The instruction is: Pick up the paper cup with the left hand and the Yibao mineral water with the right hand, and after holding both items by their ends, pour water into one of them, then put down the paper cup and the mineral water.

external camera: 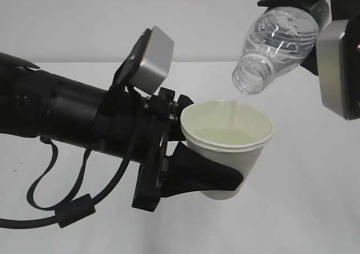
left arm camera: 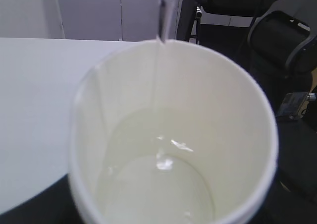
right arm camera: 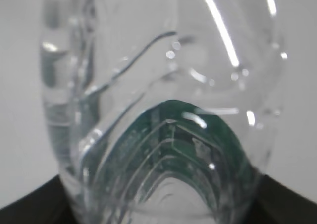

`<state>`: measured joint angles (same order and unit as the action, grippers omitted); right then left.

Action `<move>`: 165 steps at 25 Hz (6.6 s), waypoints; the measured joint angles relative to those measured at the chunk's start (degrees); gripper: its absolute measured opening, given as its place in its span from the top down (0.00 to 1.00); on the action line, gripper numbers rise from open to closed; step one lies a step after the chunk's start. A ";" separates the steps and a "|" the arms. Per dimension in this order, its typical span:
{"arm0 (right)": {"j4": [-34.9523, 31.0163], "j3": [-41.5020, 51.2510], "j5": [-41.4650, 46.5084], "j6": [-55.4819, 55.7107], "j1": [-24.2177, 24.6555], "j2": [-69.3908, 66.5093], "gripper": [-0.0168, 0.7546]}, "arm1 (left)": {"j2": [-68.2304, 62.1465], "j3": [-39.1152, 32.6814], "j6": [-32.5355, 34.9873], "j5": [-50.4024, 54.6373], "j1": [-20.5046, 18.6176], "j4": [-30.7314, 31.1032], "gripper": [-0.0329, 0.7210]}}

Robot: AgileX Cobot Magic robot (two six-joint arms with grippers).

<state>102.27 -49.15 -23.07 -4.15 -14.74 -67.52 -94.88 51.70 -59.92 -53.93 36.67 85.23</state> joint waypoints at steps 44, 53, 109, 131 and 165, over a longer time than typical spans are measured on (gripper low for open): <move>-0.10 0.00 0.00 -1.28 0.00 0.00 0.36 | 0.00 0.00 -0.04 0.13 0.00 0.00 0.36; -0.10 0.00 0.00 -1.31 0.00 0.00 0.37 | 0.00 0.00 -0.04 0.13 0.00 0.00 0.36; -0.71 -0.06 -1.12 3.56 0.00 0.00 0.36 | 0.00 0.00 -0.04 0.13 0.00 -2.07 0.36; -5.41 -0.06 -1.27 13.43 0.00 0.00 0.36 | 0.00 0.00 -0.04 0.24 0.00 -2.07 0.37; -24.32 -0.06 -0.53 22.50 0.00 0.05 0.36 | 0.00 0.00 -0.04 0.56 0.00 -2.07 0.37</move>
<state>77.94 -49.21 -23.61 18.35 -14.74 -67.46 -94.88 51.70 -59.96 -53.37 36.67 83.16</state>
